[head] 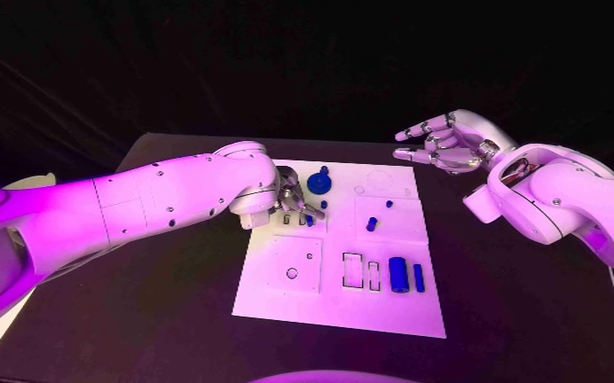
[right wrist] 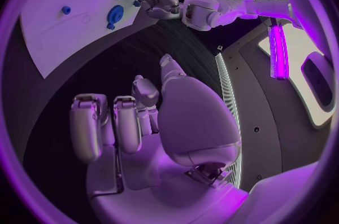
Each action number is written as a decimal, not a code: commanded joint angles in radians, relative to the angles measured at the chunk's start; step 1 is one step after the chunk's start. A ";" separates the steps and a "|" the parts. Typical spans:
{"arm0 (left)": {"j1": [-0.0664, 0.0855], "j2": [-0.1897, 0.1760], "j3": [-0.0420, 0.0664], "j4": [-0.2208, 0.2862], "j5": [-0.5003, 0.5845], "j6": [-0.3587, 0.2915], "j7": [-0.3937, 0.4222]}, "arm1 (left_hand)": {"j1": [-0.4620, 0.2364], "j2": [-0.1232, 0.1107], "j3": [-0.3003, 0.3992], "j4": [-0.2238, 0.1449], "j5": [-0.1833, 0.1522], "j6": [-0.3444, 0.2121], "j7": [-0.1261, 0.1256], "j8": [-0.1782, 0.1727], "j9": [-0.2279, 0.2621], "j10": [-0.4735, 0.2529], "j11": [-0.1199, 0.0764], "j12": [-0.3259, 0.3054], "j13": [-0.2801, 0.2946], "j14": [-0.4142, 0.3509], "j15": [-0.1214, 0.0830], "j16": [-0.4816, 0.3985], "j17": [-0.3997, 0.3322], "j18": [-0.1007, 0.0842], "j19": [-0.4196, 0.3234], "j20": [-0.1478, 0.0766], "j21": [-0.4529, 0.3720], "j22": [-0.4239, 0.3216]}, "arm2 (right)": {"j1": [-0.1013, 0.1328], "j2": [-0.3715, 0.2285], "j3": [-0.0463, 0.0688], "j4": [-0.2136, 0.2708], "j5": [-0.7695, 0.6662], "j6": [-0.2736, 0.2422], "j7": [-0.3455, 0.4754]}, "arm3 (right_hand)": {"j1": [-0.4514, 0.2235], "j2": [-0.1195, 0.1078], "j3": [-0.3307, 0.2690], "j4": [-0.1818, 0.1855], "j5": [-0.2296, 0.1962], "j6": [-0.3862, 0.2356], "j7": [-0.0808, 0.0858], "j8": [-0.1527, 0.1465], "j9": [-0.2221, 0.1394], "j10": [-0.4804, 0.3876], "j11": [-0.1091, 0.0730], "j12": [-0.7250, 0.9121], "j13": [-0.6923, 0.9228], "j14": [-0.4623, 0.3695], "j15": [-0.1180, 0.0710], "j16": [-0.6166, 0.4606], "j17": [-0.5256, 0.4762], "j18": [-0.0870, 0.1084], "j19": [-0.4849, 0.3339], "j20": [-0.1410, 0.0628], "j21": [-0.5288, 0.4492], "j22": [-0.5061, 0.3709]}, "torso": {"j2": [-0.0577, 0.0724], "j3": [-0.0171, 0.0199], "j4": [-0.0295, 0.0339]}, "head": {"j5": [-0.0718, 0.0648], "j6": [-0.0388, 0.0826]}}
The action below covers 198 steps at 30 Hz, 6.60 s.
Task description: Assemble the parts on the task board
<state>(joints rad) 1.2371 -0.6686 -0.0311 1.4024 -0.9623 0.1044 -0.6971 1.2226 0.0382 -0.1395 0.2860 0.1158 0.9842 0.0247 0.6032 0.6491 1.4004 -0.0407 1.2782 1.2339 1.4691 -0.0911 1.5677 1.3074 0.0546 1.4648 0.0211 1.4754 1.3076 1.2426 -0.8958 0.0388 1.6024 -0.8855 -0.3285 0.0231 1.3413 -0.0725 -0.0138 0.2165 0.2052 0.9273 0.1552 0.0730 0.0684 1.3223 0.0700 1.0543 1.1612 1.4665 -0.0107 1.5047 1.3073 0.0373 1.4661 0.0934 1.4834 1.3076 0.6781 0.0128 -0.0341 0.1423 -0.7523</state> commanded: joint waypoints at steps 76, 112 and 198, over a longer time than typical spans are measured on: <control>-0.003 -0.037 0.001 0.070 -0.125 -0.113 -0.019 | 0.052 -0.223 0.868 -0.150 0.036 -0.036 0.000 -0.001 0.120 0.019 -0.006 -0.003 0.011 0.102 -0.009 0.003 0.263 -0.019 0.035 -0.009 0.010 0.115 | -0.017 0.009 -0.003 -0.013 -0.011 0.029 -0.004 | 0.000 0.017 -0.008 0.001 0.014 0.009 -0.002 0.002 0.001 -0.004 -0.006 -0.006 -0.004 0.076 -0.001 -0.009 0.144 0.002 0.017 0.000 -0.007 0.091 | 0.002 -0.0004 -0.0009 | 0.017 -0.016; -0.012 -0.018 -0.003 0.050 -0.194 -0.009 -0.045 | 0.047 -0.227 0.881 -0.165 0.035 -0.035 0.001 -0.001 0.123 0.022 -0.005 0.000 0.014 0.102 -0.008 0.003 0.263 -0.022 0.041 -0.009 0.017 0.127 | -0.022 0.015 -0.003 -0.013 -0.011 0.038 -0.006 | 0.001 0.018 -0.009 0.001 0.017 0.009 -0.002 0.002 0.001 -0.004 -0.006 -0.006 -0.004 0.076 -0.001 -0.009 0.144 0.002 0.017 0.000 -0.008 0.091 | 0.001 0.0015 -0.0004 | 0.028 -0.030; -0.014 0.015 -0.005 -0.027 -0.146 0.132 -0.049 | -0.208 -0.206 0.718 -0.110 0.049 0.048 -0.023 -0.028 0.128 0.060 -0.022 0.051 0.075 0.102 -0.019 0.003 0.263 -0.031 0.058 -0.018 0.038 0.167 | -0.021 0.000 -0.003 0.003 -0.013 0.025 0.006 | 0.015 0.027 -0.022 -0.004 0.062 0.012 -0.004 0.001 0.000 -0.004 -0.008 -0.008 -0.011 0.077 -0.004 -0.011 0.144 0.002 0.018 -0.003 -0.009 0.091 | 0.001 0.0029 -0.0009 | 0.031 -0.050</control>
<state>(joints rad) 1.2296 -0.6553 -0.0312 1.3767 -1.1196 0.1869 -0.6960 1.0229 -0.1688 0.5804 0.1748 0.1662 1.0294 -0.0022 0.5788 0.7761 1.4527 -0.0645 1.3275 1.3079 1.4655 -0.1018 1.5677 1.3075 0.0396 1.4683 0.0103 1.5104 1.3073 1.2217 -0.8958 0.0361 1.6033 -0.8922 -0.3028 0.0142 1.3541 -0.0512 -0.0302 0.2110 0.2617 0.9305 0.1519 0.0729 0.0680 1.3187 0.0664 1.0506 1.1514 1.4665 -0.0107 1.4970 1.3079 0.0372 1.4661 0.0934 1.4788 1.3075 0.6791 0.0159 -0.0348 0.1727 -0.8013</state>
